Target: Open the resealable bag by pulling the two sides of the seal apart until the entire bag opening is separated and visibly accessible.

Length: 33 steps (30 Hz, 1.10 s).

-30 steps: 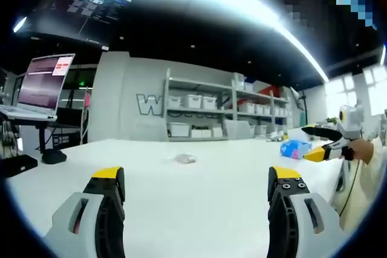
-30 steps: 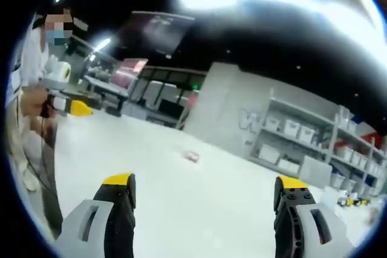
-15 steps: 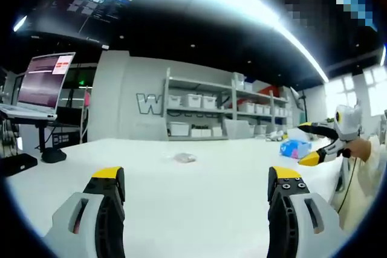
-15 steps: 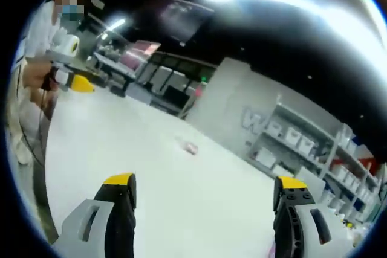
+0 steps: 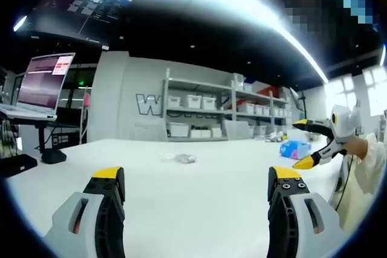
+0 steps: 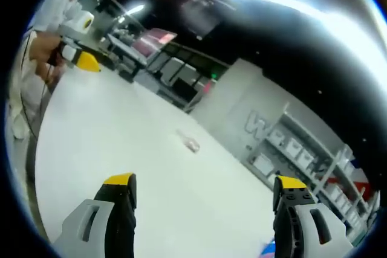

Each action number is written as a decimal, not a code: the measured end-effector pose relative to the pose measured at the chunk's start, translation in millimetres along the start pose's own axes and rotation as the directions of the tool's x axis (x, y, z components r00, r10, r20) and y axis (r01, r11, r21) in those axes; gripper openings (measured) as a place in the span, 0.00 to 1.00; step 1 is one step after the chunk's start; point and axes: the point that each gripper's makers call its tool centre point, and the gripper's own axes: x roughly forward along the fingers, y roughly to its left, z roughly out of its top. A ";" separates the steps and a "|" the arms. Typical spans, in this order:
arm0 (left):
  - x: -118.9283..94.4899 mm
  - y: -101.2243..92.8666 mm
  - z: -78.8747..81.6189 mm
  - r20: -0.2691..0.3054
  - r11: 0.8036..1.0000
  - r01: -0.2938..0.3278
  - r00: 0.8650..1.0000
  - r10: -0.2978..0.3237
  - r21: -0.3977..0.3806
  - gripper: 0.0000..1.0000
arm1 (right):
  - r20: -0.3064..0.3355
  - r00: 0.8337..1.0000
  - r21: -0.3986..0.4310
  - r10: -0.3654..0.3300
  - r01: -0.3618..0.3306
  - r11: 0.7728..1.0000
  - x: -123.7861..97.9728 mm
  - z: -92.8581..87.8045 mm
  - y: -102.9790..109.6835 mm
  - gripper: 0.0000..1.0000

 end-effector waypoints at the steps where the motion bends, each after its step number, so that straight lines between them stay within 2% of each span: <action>1: -0.1 0.0 0.0 0.000 1.000 0.000 1.000 0.000 0.000 0.97 | -0.001 1.000 -0.003 0.000 0.000 1.000 0.4 -0.2 0.1 0.96; 9: 0.2 -0.1 0.9 0.002 1.000 0.003 1.000 -0.003 -0.002 0.97 | -0.012 1.000 -0.044 0.008 -0.009 0.999 3.5 -0.2 0.4 0.95; 27: -1.0 2.2 0.3 -0.001 1.000 -0.001 1.000 0.001 -0.001 0.97 | -0.010 1.000 -0.059 0.029 -0.030 0.998 15.7 0.8 4.3 0.95; 33: -1.3 2.4 0.0 0.000 1.000 -0.001 1.000 0.001 -0.001 0.97 | -0.008 1.000 -0.027 0.028 -0.028 0.999 18.8 0.2 2.2 0.95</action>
